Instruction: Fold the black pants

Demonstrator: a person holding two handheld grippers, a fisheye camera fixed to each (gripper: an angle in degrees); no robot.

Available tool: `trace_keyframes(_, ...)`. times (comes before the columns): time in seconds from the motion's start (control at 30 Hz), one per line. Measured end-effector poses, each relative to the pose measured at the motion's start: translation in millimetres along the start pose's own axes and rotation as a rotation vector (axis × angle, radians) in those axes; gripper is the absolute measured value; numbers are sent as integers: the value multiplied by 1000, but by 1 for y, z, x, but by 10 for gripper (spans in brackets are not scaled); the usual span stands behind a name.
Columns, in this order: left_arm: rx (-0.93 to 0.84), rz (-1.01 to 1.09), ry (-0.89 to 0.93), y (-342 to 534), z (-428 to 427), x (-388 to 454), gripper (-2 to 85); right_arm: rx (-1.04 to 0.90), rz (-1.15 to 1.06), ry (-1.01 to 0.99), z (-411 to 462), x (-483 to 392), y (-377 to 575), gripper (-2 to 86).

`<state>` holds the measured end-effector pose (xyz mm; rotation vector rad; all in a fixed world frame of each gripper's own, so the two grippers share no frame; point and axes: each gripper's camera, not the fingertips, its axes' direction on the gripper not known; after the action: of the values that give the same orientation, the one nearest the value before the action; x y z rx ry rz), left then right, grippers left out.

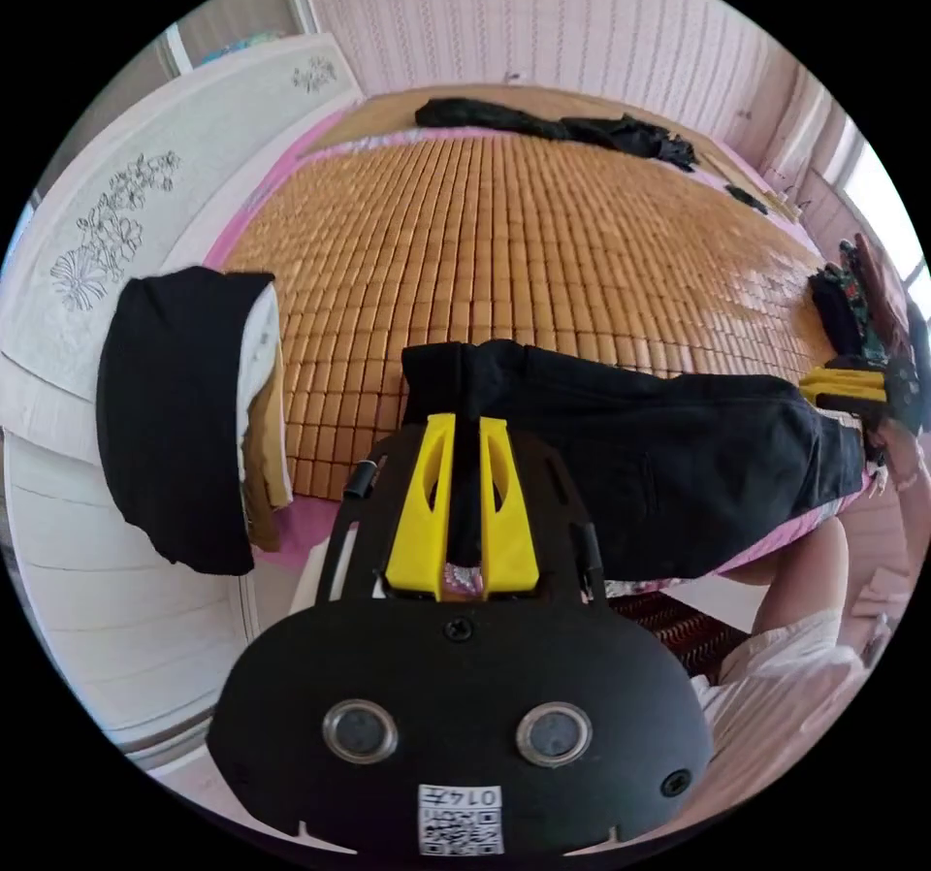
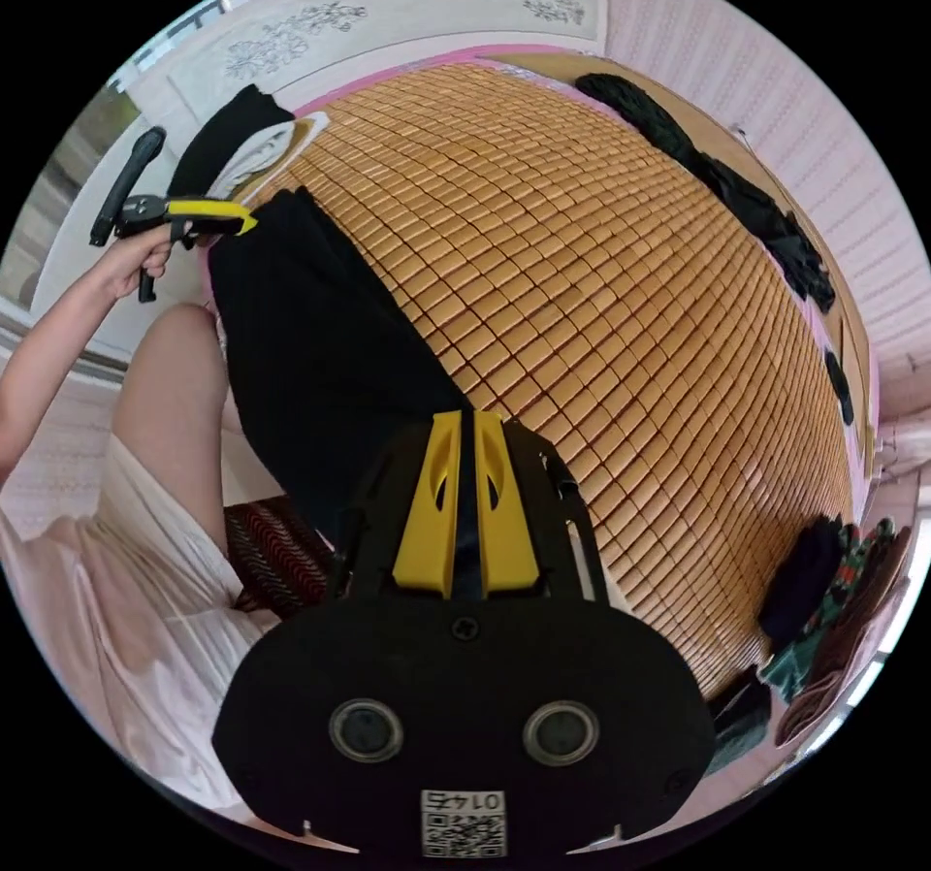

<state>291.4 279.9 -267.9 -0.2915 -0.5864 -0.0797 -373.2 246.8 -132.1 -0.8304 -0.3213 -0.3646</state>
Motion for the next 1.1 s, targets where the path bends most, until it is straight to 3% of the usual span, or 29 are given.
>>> trace_keyframes(0.07,-130,-24,-57,0,35,6,20,-34,128,21,20,12,27,17)
trace_keyframes(0.3,-9,0,-38,12,30,14,20,154,432,55,-5,48,188,58)
trace_keyframes(0.47,151,74,-12,35,-7,43,35,201,901,133,-7,96,371,72)
trace_keyframes(0.63,96,261,223,53,7,136,51,263,1243,177,-5,141,484,93)
trace_keyframes(0.77,-3,357,269,57,44,207,58,322,1453,183,10,179,540,115)
trace_keyframes(0.93,-109,401,193,52,86,269,36,356,1557,57,34,210,576,79)
trace_keyframes(1.1,-158,397,195,47,106,288,26,550,1476,-90,24,216,597,12)
